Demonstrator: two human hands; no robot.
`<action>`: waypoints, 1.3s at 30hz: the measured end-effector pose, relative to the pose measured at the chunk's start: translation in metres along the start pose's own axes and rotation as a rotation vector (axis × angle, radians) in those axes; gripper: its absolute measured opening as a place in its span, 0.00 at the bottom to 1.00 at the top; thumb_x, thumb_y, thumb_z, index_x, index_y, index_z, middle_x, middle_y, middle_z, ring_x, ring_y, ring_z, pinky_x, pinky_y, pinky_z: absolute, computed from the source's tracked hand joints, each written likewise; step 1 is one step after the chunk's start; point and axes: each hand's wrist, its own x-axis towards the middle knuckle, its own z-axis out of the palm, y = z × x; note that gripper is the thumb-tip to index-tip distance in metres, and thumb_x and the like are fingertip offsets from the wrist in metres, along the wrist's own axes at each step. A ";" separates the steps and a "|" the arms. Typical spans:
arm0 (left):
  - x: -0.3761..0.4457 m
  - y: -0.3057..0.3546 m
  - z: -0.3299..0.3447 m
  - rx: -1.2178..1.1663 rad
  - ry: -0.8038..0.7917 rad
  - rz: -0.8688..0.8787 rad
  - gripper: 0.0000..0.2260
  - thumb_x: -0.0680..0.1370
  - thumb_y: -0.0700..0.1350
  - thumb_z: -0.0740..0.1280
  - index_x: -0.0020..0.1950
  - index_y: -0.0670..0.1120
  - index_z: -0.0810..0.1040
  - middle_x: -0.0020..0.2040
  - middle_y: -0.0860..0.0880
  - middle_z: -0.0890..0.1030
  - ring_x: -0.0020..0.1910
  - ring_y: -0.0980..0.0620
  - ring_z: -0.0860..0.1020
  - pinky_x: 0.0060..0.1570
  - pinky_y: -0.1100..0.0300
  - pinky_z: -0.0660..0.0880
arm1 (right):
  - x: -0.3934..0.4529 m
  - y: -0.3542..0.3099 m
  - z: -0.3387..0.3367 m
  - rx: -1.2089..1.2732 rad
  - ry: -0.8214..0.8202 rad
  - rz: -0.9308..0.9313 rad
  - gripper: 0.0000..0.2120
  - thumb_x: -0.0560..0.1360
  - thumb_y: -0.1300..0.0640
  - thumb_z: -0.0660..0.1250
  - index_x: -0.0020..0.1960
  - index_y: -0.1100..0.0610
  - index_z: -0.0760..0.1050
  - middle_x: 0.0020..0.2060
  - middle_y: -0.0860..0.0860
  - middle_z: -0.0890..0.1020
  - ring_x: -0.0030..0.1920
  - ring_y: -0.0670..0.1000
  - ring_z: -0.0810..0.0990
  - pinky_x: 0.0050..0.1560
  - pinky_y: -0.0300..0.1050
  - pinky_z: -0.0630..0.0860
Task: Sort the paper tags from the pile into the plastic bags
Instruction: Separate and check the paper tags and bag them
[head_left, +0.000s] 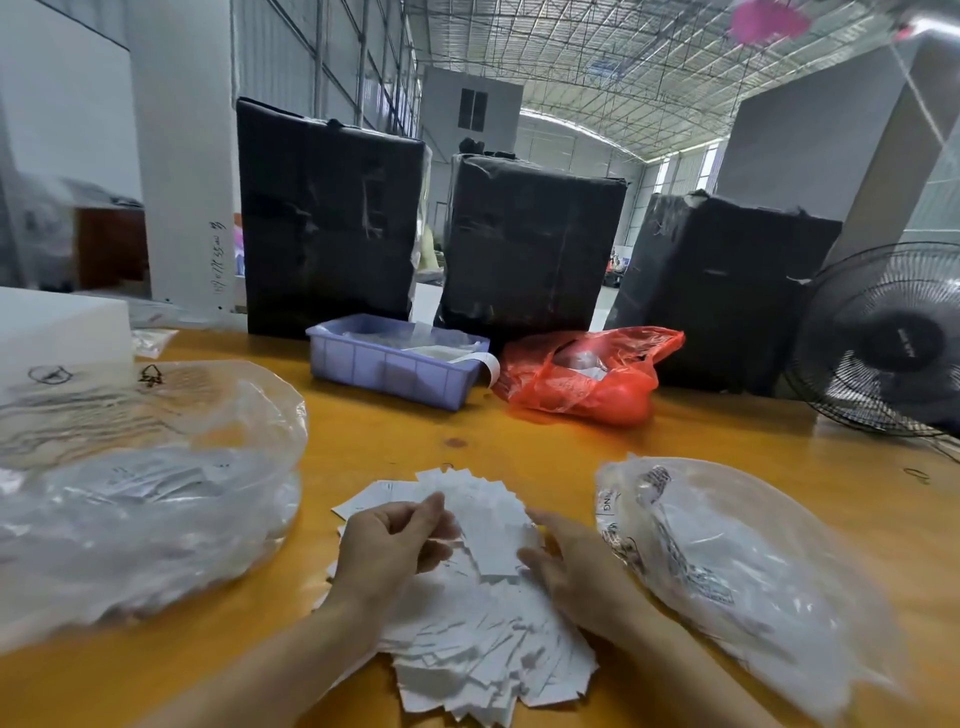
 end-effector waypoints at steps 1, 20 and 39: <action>0.000 -0.001 0.000 0.007 0.012 0.009 0.11 0.75 0.46 0.69 0.38 0.40 0.83 0.37 0.46 0.85 0.30 0.55 0.81 0.33 0.67 0.77 | 0.001 -0.002 0.001 -0.010 -0.024 0.003 0.26 0.78 0.52 0.64 0.73 0.54 0.63 0.70 0.50 0.69 0.70 0.49 0.66 0.66 0.39 0.63; -0.001 -0.002 -0.003 -0.112 0.014 -0.014 0.02 0.71 0.32 0.71 0.43 0.36 0.82 0.35 0.42 0.84 0.29 0.55 0.81 0.29 0.69 0.76 | -0.005 -0.017 -0.018 0.851 0.104 0.152 0.11 0.79 0.61 0.62 0.41 0.59 0.80 0.39 0.57 0.84 0.41 0.51 0.82 0.44 0.46 0.78; -0.003 0.002 -0.005 -0.054 0.052 0.068 0.07 0.67 0.37 0.75 0.43 0.41 0.83 0.37 0.45 0.85 0.32 0.56 0.81 0.34 0.67 0.76 | -0.012 -0.007 -0.014 0.031 0.687 -0.191 0.05 0.65 0.62 0.78 0.35 0.59 0.82 0.31 0.52 0.84 0.32 0.53 0.81 0.30 0.47 0.78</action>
